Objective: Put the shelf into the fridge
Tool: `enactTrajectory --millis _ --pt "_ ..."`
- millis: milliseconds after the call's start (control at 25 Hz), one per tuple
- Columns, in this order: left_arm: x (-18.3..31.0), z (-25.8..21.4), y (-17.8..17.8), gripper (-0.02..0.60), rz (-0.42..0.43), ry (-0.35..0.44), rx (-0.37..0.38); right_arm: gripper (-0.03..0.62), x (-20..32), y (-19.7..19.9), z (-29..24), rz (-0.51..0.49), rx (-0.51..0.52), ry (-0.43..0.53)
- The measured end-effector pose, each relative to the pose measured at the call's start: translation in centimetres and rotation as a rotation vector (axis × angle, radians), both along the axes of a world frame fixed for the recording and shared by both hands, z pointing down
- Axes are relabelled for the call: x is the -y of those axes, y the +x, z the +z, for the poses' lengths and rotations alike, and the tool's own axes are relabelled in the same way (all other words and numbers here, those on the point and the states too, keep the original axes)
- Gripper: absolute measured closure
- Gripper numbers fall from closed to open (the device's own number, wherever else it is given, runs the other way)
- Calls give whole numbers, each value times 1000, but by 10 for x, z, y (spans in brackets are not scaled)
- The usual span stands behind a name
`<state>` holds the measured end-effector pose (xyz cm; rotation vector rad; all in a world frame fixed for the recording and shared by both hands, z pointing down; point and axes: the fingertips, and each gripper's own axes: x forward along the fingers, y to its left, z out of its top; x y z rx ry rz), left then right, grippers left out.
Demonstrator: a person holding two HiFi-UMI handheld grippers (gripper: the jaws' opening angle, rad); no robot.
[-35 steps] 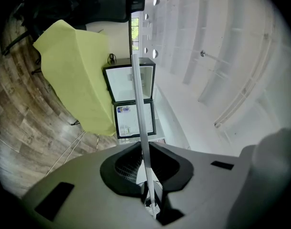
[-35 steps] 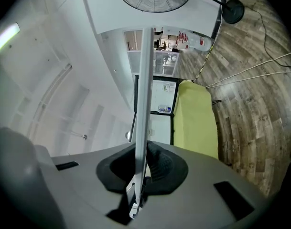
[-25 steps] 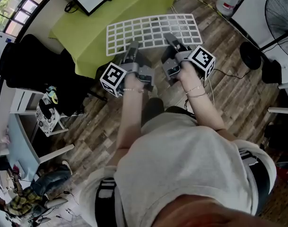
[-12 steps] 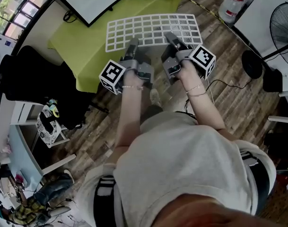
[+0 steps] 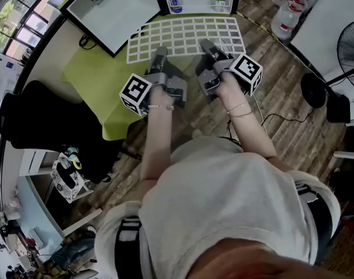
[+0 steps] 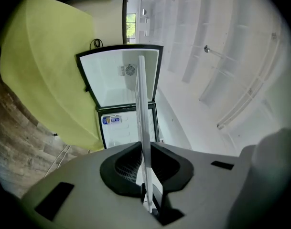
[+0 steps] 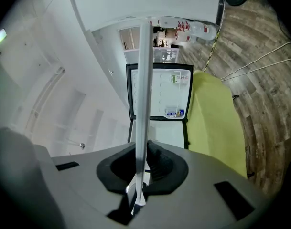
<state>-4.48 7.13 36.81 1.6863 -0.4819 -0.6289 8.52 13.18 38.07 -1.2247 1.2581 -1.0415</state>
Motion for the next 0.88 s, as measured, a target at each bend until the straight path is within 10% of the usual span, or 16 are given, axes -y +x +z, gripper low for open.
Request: enactTrajectory --millis 880 --pt "122 31 -32 537 -170 -92 2 567 146 -23 27 -128 23 -81"
